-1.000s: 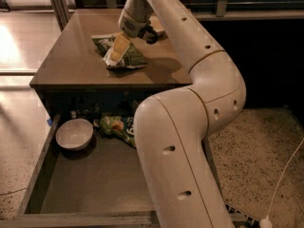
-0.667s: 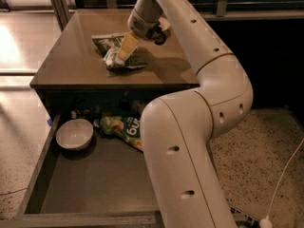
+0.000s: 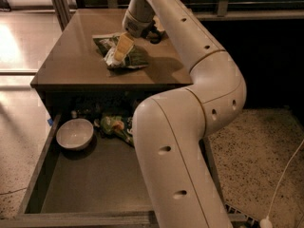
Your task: Place green jalapeno chip bag into top drawer
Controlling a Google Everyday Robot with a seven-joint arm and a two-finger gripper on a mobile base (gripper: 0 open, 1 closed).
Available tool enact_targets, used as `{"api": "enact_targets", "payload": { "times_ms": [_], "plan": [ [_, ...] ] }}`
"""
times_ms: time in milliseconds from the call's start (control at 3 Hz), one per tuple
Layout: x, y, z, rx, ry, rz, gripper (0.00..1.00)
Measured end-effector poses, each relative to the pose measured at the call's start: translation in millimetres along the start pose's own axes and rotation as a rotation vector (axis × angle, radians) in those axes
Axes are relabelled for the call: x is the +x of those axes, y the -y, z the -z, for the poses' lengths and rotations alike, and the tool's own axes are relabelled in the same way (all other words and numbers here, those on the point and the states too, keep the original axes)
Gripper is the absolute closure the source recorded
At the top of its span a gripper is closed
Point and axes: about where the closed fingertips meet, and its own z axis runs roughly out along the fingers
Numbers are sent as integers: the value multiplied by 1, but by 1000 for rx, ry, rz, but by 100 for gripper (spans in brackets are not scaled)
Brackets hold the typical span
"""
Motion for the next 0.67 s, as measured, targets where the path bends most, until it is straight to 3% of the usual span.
{"api": "enact_targets", "payload": {
  "times_ms": [333,667],
  "plan": [
    [-7,-1,-14,31,-53,16,0],
    [-7,-1,-14,30,-53,16,0]
  ]
}}
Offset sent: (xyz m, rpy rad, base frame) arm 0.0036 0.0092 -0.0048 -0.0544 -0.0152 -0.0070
